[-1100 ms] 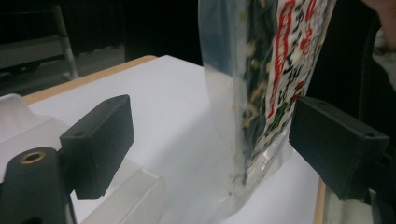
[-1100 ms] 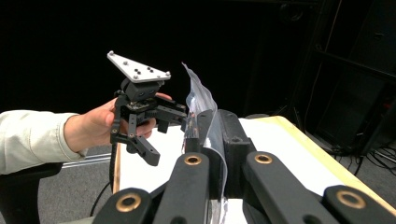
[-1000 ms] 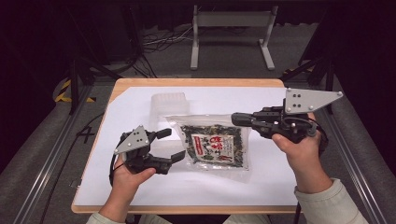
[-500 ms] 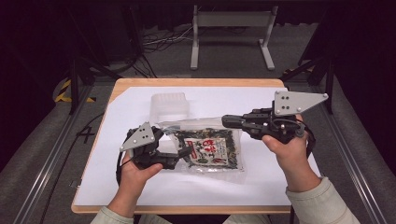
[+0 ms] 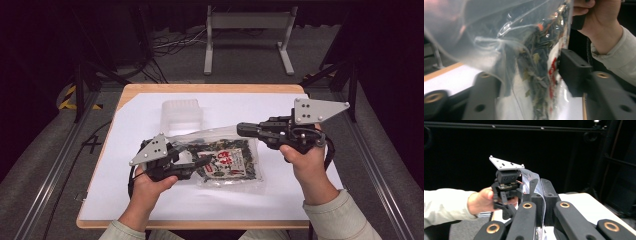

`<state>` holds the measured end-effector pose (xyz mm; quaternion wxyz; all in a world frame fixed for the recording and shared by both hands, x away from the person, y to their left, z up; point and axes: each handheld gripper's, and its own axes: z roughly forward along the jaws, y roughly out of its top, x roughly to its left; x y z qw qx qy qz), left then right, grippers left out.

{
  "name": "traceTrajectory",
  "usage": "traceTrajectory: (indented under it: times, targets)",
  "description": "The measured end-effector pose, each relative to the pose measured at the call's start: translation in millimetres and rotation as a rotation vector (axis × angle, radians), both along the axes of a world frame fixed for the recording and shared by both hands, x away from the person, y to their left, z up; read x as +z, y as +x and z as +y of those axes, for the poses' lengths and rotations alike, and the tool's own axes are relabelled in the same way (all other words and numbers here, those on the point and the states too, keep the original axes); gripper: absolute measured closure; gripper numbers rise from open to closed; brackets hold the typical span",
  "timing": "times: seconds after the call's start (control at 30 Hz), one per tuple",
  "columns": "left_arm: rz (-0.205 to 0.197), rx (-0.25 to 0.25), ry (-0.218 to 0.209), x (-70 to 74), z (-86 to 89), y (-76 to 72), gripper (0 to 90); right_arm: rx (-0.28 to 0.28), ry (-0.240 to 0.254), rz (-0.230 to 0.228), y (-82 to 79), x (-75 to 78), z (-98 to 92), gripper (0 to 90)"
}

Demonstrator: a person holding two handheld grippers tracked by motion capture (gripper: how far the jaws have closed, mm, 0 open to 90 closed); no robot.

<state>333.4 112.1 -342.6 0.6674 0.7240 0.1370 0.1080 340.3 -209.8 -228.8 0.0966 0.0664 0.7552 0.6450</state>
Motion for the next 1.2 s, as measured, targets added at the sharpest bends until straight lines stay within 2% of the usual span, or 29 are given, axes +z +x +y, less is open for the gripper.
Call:
traceTrajectory:
  times: [0.1, 0.23, 0.33, 0.43, 0.63, 0.83, 1.07, 1.2]
  targets:
    - [-0.01, 0.007, 0.03, -0.3, -0.5, -0.9, 58.7, 0.0, -0.011, -0.016, -2.2, -0.9, 1.7, 89.9]
    - [0.003, -0.015, 0.018, 0.2, -1.3, -2.3, 61.6, -0.004, 0.003, -0.015, -0.2, -0.6, 0.1, 89.8]
    - [0.003, -0.028, 0.027, 0.6, -2.7, -3.9, 63.2, -0.003, 0.017, -0.004, 3.5, -1.4, -3.1, 89.7]
    - [0.032, -0.04, 0.035, 1.0, -3.1, -3.9, 66.0, -0.011, 0.018, -0.003, 4.5, -3.0, -5.0, 89.2]
    - [0.014, -0.05, 0.06, 0.9, -6.9, -1.3, 70.2, -0.037, 0.019, 0.003, 6.7, -7.2, -9.6, 88.1]
    - [0.029, -0.065, 0.074, 5.2, -11.3, -1.7, 71.9, -0.053, 0.031, 0.008, 7.7, -8.9, -15.6, 87.0]
    - [0.04, -0.085, 0.066, 8.3, -14.6, -1.5, 72.8, -0.061, 0.046, 0.006, 6.7, -9.7, -23.1, 79.0]
    - [0.041, -0.079, 0.084, 13.6, -18.1, -0.1, 72.9, -0.094, 0.041, -0.002, 3.4, -9.8, -30.4, 70.4]
